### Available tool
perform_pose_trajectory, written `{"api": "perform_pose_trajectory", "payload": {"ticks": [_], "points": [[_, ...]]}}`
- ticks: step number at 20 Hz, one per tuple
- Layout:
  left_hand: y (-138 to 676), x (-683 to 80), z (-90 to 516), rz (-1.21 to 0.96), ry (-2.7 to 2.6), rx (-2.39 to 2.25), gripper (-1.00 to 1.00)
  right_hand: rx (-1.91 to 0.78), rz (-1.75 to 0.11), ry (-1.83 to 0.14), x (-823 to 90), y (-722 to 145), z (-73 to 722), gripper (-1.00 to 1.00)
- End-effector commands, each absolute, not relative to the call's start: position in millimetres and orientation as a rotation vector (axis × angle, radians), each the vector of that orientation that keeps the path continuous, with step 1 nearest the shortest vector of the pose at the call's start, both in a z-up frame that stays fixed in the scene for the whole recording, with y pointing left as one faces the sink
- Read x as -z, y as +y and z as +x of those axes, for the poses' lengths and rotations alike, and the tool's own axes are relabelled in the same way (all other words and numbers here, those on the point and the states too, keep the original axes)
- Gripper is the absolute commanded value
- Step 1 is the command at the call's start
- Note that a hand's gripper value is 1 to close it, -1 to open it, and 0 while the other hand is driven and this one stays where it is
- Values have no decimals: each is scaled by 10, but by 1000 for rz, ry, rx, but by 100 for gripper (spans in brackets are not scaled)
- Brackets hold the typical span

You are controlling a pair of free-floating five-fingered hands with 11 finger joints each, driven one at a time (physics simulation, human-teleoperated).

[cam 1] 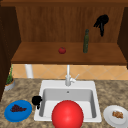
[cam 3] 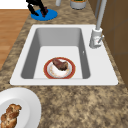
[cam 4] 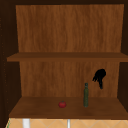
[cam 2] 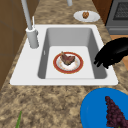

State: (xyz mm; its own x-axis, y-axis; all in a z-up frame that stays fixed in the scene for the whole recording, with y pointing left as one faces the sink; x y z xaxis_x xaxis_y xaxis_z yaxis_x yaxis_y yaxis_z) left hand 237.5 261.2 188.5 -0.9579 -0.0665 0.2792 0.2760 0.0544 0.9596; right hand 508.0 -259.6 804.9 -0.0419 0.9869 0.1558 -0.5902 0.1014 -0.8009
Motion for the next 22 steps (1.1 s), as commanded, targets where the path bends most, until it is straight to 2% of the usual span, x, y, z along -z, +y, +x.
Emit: {"api": "perform_pose_trajectory", "payload": {"ticks": [1,22], "points": [[2612,-1885,2375,-213,-2084,1992,0,-1382,-565,-861,-7959,-2755,4822,-100],[2612,-1885,2375,-213,-2084,1992,0,-1376,-630,-819,-7388,-2979,3394,-100]]}}
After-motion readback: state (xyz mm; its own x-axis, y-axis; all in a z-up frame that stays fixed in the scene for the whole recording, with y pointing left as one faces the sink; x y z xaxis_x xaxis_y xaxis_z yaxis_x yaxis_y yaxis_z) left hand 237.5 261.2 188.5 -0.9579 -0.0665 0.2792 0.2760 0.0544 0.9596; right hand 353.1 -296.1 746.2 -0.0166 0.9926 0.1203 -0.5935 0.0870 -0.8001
